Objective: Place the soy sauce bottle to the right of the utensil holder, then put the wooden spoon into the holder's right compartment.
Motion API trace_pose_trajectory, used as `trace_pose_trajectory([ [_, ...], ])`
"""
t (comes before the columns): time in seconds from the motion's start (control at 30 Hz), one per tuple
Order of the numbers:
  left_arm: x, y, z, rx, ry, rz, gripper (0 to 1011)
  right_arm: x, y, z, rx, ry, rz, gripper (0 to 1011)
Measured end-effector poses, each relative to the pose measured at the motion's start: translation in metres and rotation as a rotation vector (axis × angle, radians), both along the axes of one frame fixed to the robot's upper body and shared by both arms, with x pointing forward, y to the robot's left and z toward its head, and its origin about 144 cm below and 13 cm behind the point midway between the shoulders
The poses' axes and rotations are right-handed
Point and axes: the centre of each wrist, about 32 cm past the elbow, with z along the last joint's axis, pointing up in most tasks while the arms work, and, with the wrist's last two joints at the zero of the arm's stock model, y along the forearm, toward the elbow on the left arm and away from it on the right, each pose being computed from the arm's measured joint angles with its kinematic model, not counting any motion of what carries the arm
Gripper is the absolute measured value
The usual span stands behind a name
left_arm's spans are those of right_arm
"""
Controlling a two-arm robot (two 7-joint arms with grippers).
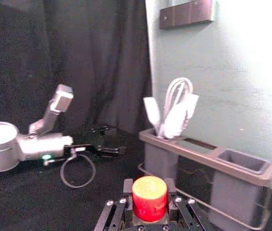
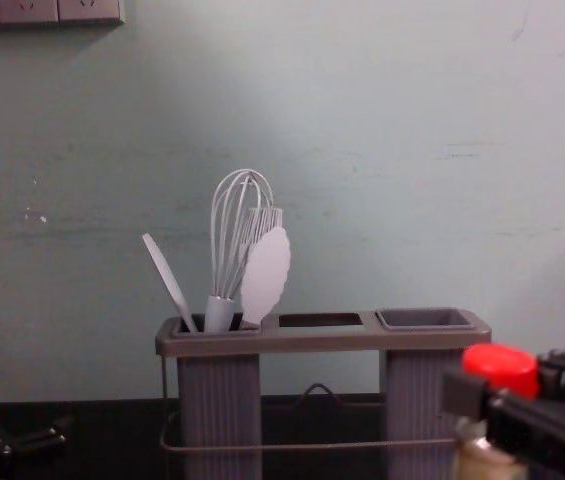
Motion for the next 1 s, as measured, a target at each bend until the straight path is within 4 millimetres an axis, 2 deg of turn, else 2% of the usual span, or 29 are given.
trace_pose_trajectory([
  [0.6, 0.000, 0.000, 0.000, 0.000, 0.000, 0.000, 1011, 0.022, -0.037, -0.001, -0.007, 0.005, -0.176, 382],
  [1.0, 0.000, 0.000, 0.000, 0.000, 0.000, 0.000, 1010, 0.062, -0.047, -0.012, 0.005, -0.002, -0.258, 382],
])
